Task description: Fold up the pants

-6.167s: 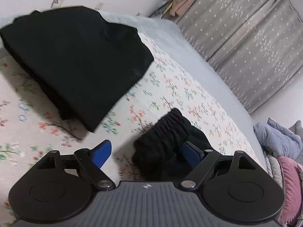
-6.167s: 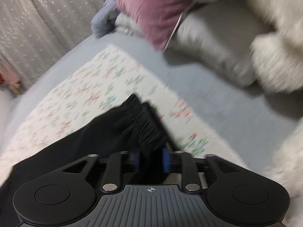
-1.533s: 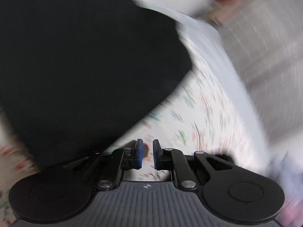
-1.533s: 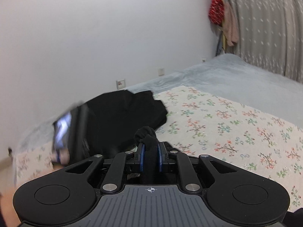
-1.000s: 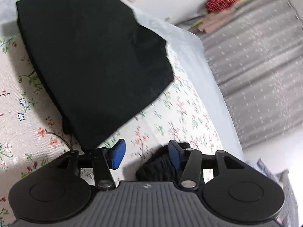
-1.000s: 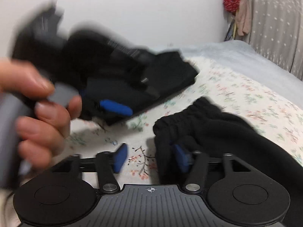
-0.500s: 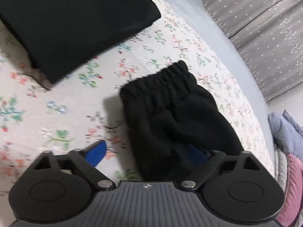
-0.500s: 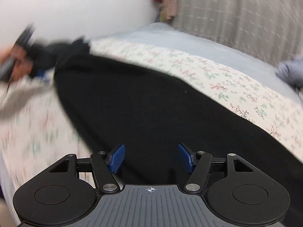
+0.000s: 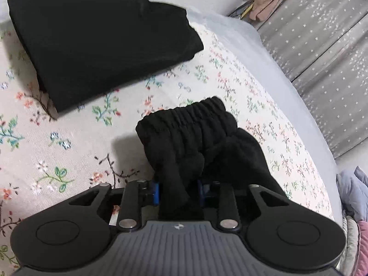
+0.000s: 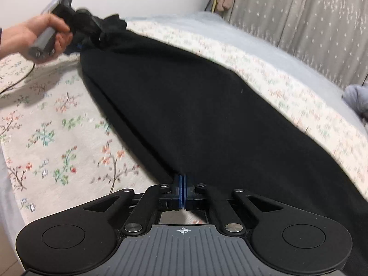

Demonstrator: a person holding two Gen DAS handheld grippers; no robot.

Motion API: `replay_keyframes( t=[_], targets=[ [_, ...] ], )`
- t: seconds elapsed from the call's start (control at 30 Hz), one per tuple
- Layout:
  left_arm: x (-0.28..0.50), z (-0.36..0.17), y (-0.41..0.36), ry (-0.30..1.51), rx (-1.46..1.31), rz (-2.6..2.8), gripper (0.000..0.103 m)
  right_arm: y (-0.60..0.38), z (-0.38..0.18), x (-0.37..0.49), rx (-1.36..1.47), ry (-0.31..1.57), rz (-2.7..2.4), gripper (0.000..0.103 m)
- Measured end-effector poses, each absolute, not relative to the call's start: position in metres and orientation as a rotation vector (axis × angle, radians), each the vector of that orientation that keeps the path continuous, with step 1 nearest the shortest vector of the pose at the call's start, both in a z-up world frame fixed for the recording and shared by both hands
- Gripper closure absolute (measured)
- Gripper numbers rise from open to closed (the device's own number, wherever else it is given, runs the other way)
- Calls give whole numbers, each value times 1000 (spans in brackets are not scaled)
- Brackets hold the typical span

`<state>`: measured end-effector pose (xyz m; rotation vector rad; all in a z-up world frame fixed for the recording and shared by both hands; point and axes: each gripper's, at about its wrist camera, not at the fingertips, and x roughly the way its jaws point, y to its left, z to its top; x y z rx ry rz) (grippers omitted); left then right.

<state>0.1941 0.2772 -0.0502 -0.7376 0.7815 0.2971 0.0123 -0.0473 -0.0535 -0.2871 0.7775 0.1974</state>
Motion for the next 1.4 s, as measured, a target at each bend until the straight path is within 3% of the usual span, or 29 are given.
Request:
replay_keyframes(
  t=[0.2, 0.37, 0.5, 0.7, 0.8, 0.93, 1.03, 1.2, 1.4],
  targets=[
    [200, -55, 271, 787, -664, 295, 59, -71, -51, 11, -192, 778, 194, 103],
    [201, -56, 286, 831, -767, 298, 42, -161, -13, -10, 34, 669, 47, 89],
    [185, -42, 294, 822, -878, 443, 18, -260, -5, -7, 199, 700, -95, 86],
    [169, 10, 253, 599, -653, 621, 18, -324, -54, 8, 309, 853, -194, 88],
    [174, 29, 194, 535, -453, 411, 18, -316, -41, 9, 266, 826, -185, 83],
    [174, 17, 77, 586, -65, 79, 18, -322, -45, 12, 230, 870, -237, 82],
    [168, -11, 22, 694, 11, -77, 18, -333, -48, 7, 217, 887, -269, 82],
    [174, -63, 1, 936, -77, -142, 20, -358, -50, -16, 197, 881, -339, 86],
    [166, -67, -7, 881, -26, -111, 18, -404, -53, -47, 274, 840, -429, 94]
  ],
)
